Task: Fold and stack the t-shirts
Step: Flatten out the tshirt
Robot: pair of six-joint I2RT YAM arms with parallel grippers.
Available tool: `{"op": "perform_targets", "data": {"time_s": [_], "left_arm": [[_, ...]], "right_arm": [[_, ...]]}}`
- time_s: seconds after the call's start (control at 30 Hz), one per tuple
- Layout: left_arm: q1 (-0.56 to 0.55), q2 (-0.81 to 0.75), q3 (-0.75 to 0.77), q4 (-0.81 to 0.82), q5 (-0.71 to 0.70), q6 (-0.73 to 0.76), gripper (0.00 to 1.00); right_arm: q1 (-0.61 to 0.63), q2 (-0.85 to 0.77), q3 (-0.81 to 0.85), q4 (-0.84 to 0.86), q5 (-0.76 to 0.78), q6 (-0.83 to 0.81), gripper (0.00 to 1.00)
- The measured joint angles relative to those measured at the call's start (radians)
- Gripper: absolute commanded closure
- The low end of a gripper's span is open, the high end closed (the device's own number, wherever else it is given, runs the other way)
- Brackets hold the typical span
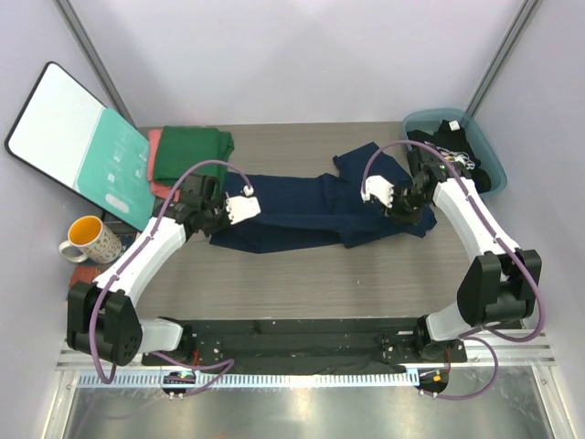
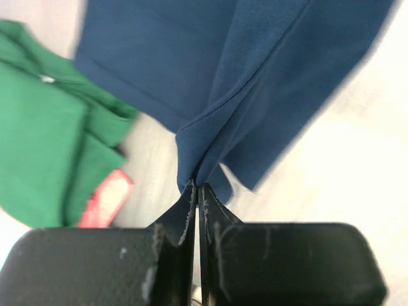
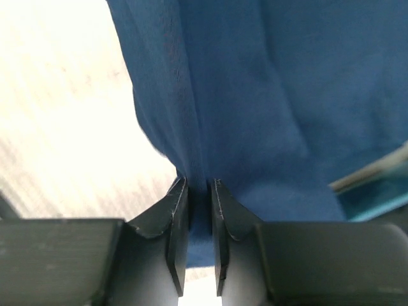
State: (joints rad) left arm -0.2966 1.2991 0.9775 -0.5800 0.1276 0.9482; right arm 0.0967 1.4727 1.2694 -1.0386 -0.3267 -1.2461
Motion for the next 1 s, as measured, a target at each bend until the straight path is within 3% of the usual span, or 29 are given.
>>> {"op": "perform_targets", "data": {"time_s": [0.1, 0.13, 0.17, 0.2, 0.33, 0.37, 0.4, 0.47, 0.6, 0.67, 0.83, 1.0], "left_arm": [[0.011, 0.006, 0.001, -0.078, 0.037, 0.005, 0.98], [0.017, 0.012, 0.004, -0.111, 0.05, 0.014, 0.89], [0.025, 0.023, 0.01, -0.146, 0.06, 0.029, 0.58], [0.033, 0.04, 0.021, -0.185, 0.069, 0.042, 0.45], [0.077, 0.149, 0.115, -0.338, 0.119, 0.087, 0.23], [0.09, 0.191, 0.158, -0.384, 0.141, 0.082, 0.13], [0.111, 0.214, 0.183, -0.401, 0.153, 0.083, 0.13], [0.141, 0.254, 0.234, -0.416, 0.181, 0.058, 0.0], [0.173, 0.25, 0.258, -0.325, 0.2, -0.089, 0.0], [0.175, 0.225, 0.234, -0.226, 0.181, -0.187, 0.0], [0.18, 0.12, 0.098, 0.122, 0.077, -0.501, 0.0], [0.232, 0.114, -0.071, 0.465, -0.001, -0.779, 0.0]], "right_arm": [[0.0, 0.036, 0.018, -0.057, 0.01, -0.016, 0.5], [0.0, 0.051, 0.026, -0.077, 0.016, -0.023, 0.41], [0.0, 0.067, 0.037, -0.098, 0.024, -0.029, 0.39], [-0.001, 0.082, 0.048, -0.113, 0.034, -0.032, 0.36], [-0.001, 0.127, 0.086, -0.133, 0.066, -0.038, 0.24], [-0.001, 0.129, 0.096, -0.133, 0.068, -0.038, 0.23], [-0.001, 0.129, 0.102, -0.132, 0.07, -0.036, 0.22], [-0.001, 0.125, 0.116, -0.12, 0.07, -0.033, 0.19], [-0.001, 0.112, 0.118, -0.056, 0.062, 0.003, 0.12], [-0.001, 0.101, 0.118, -0.011, 0.051, 0.035, 0.0], [-0.001, 0.021, 0.078, 0.14, -0.001, 0.141, 0.0], [0.003, -0.069, 0.016, 0.269, -0.041, 0.221, 0.0]]}}
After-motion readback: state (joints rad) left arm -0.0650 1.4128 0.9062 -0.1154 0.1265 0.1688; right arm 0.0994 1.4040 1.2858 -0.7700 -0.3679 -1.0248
